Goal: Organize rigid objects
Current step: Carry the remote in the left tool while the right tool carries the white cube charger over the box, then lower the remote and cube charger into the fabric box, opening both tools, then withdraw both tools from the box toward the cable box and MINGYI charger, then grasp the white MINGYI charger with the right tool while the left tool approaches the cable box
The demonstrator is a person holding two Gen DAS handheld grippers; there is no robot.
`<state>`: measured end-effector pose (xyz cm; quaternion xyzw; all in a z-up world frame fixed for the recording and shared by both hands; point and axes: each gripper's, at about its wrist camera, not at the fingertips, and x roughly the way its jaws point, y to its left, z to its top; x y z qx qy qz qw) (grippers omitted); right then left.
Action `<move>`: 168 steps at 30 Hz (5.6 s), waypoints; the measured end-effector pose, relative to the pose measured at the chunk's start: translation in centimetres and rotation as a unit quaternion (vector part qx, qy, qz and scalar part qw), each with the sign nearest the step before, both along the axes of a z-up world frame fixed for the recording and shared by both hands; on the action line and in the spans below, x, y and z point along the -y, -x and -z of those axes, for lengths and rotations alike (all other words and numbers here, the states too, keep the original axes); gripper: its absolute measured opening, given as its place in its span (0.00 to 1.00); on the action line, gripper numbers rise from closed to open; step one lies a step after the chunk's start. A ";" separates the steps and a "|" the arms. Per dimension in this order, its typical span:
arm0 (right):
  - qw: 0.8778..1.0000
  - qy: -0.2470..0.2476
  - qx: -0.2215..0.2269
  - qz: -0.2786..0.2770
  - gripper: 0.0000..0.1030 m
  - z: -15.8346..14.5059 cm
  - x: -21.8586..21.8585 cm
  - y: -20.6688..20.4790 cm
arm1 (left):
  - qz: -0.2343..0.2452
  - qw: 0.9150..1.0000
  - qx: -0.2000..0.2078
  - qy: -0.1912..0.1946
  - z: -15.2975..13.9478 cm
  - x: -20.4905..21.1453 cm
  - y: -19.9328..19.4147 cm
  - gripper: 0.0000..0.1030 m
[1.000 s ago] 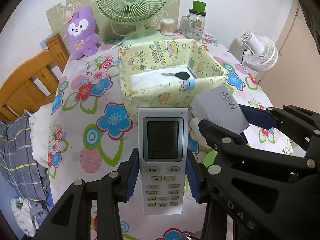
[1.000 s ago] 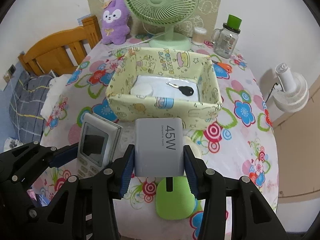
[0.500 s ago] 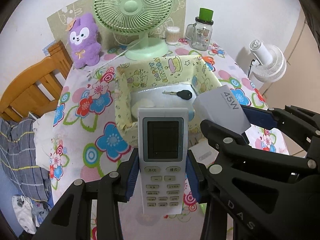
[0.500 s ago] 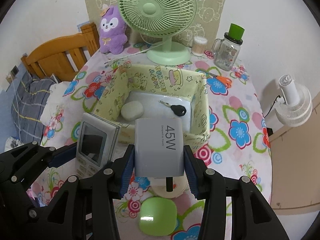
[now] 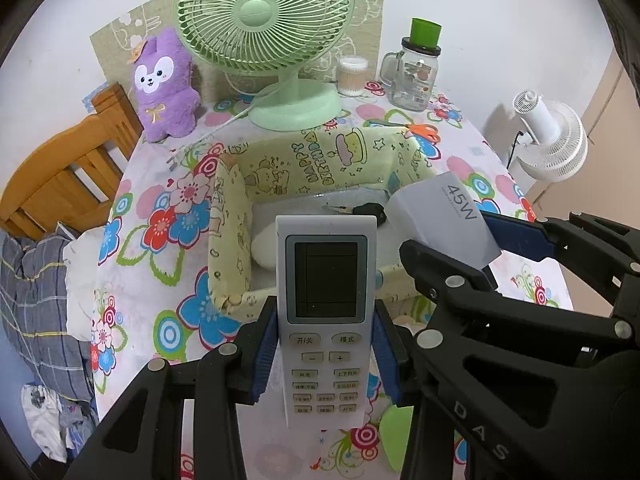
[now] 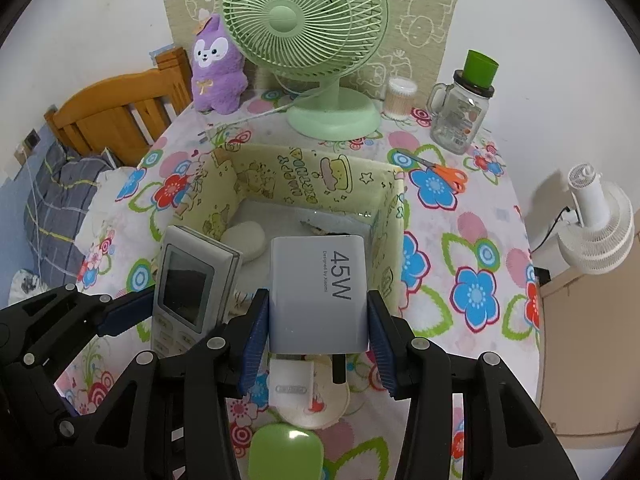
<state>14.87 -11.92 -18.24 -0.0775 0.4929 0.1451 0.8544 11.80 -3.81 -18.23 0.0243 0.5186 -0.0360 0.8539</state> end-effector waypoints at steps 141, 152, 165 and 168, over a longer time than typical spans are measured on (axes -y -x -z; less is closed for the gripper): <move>0.996 -0.006 -0.015 0.093 0.87 3.6 1.4 7.8 | 0.078 0.997 -0.010 -0.010 3.3 0.5 6.2 0.93; 0.996 -0.002 -0.006 0.091 0.87 6.2 0.6 9.4 | 0.090 0.996 0.009 -0.026 5.4 -0.3 7.9 0.93; 0.996 0.019 0.022 0.085 0.87 8.6 -0.1 9.9 | 0.084 0.996 -0.010 -0.023 8.7 -0.9 8.0 0.93; 0.996 0.017 0.021 0.087 0.87 9.1 -0.1 9.6 | 0.077 0.997 -0.010 -0.020 9.1 -1.1 7.9 0.93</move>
